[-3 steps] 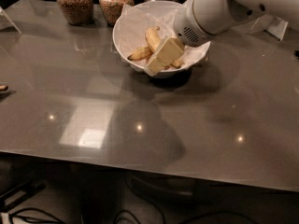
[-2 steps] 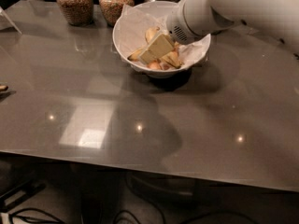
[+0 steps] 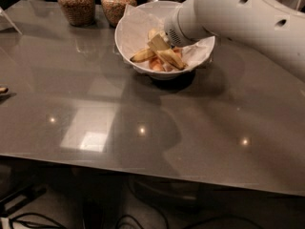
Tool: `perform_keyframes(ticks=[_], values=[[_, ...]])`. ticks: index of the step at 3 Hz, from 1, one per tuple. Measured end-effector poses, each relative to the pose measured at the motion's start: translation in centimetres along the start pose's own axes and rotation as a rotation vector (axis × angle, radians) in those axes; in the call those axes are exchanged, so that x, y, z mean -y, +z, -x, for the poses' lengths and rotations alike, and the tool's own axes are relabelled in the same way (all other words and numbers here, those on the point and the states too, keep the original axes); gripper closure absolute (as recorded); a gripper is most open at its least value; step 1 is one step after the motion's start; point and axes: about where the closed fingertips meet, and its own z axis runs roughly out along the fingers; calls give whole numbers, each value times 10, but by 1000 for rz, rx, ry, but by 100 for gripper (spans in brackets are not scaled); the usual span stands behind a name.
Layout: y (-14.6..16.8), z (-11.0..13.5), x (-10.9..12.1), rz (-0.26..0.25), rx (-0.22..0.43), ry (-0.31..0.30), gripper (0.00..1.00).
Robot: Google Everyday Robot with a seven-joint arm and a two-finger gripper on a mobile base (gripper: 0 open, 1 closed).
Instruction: Pick banana from white bowl
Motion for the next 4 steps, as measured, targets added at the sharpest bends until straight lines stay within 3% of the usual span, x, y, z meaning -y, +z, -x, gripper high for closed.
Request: perform_keyframes(ticks=[1, 2, 3, 4], values=[[8, -8, 0, -15, -17, 28, 56], [15, -16, 0, -18, -37, 53, 51], [22, -23, -1, -11, -56, 73, 38], [30, -31, 0, -10, -78, 88, 40]])
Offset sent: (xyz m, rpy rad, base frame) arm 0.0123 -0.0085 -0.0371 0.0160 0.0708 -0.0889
